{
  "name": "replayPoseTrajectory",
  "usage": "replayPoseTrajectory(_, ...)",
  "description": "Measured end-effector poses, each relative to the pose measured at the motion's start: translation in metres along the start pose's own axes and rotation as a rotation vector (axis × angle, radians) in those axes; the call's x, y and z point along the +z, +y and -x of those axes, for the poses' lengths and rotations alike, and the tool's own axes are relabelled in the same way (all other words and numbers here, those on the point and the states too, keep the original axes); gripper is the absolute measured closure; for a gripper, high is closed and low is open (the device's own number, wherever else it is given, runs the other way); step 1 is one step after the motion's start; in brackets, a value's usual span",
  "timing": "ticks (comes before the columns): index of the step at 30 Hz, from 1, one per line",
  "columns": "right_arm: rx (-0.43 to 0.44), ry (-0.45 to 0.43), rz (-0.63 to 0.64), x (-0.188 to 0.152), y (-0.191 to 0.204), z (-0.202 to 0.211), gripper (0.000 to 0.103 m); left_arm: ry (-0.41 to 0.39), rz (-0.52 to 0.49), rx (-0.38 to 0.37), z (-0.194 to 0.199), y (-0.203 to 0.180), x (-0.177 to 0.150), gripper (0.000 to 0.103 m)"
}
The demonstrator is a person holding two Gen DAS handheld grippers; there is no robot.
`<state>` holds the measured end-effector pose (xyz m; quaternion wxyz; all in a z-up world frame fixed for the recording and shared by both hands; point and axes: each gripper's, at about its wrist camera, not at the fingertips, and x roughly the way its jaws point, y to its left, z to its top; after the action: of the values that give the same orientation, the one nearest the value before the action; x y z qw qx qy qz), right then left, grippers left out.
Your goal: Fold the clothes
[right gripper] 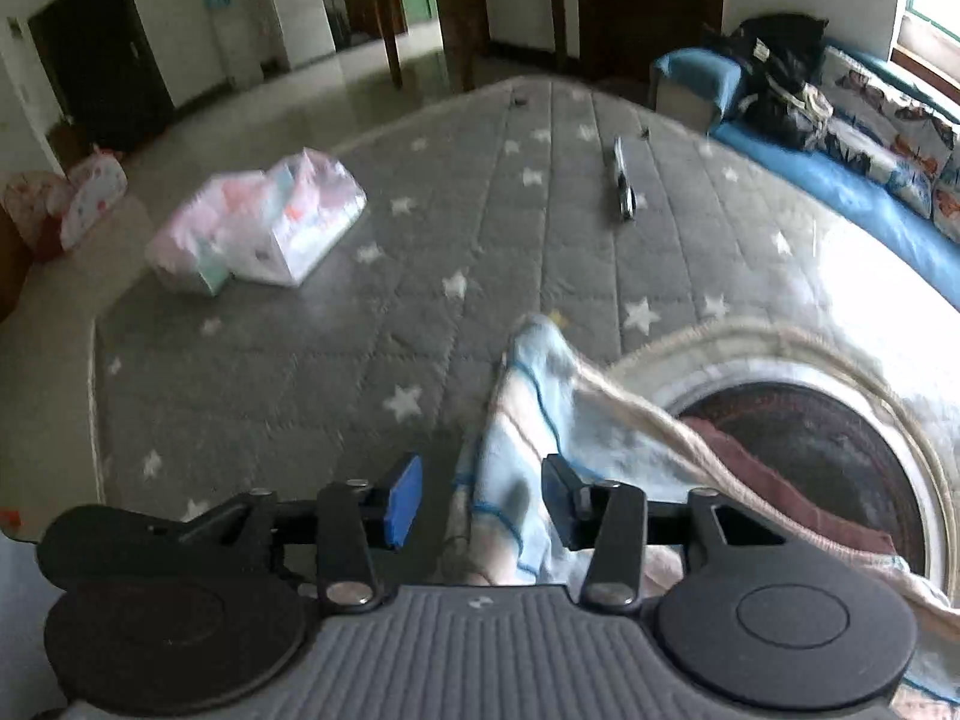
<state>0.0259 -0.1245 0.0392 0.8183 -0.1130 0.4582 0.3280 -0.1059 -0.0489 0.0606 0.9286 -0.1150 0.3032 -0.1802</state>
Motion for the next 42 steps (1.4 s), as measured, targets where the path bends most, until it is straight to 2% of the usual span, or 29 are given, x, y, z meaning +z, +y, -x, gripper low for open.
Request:
replayPoseTrajectory(3,-0.015,0.004,-0.001,-0.006,-0.004,-0.002,0.089,0.009,-0.027,-0.013,-0.004,-0.008,-0.002,0.088)
replayPoseTrajectory(4,-0.028,-0.004,-0.006,-0.009,-0.006,-0.002,0.091,0.013,-0.036,-0.016,-0.005,-0.011,-0.003,0.088)
replayPoseTrajectory(8,-0.047,-0.054,-0.059,-0.022,-0.021,0.007,0.095,0.023,-0.064,-0.060,-0.003,-0.017,-0.004,0.078)
replayPoseTrajectory(10,-0.052,-0.094,-0.098,-0.031,-0.030,0.017,0.095,0.025,-0.079,-0.091,0.000,-0.020,-0.005,0.064)
replayPoseTrajectory(12,-0.058,-0.139,-0.142,-0.045,-0.041,0.029,0.096,0.025,-0.097,-0.117,0.003,-0.024,-0.007,0.054)
replayPoseTrajectory(14,-0.071,-0.175,-0.182,-0.060,-0.053,0.042,0.096,0.023,-0.117,-0.139,0.007,-0.027,-0.009,0.053)
replayPoseTrajectory(16,-0.094,-0.199,-0.225,-0.078,-0.068,0.054,0.096,0.023,-0.131,-0.138,0.008,-0.029,-0.010,0.046)
replayPoseTrajectory(22,-0.184,-0.236,-0.347,-0.126,-0.118,0.087,0.096,0.053,-0.143,-0.105,-0.004,-0.035,-0.010,0.044)
replayPoseTrajectory(28,-0.266,-0.276,-0.415,-0.154,-0.163,0.122,0.096,0.090,-0.165,-0.086,-0.019,-0.047,-0.012,0.044)
replayPoseTrajectory(36,-0.287,-0.304,-0.527,-0.192,-0.196,0.132,0.096,0.146,-0.194,-0.060,-0.040,-0.055,-0.016,0.044)
replayPoseTrajectory(42,-0.292,-0.380,-0.585,-0.210,-0.205,0.147,0.096,0.159,-0.211,-0.048,-0.039,-0.063,-0.020,0.044)
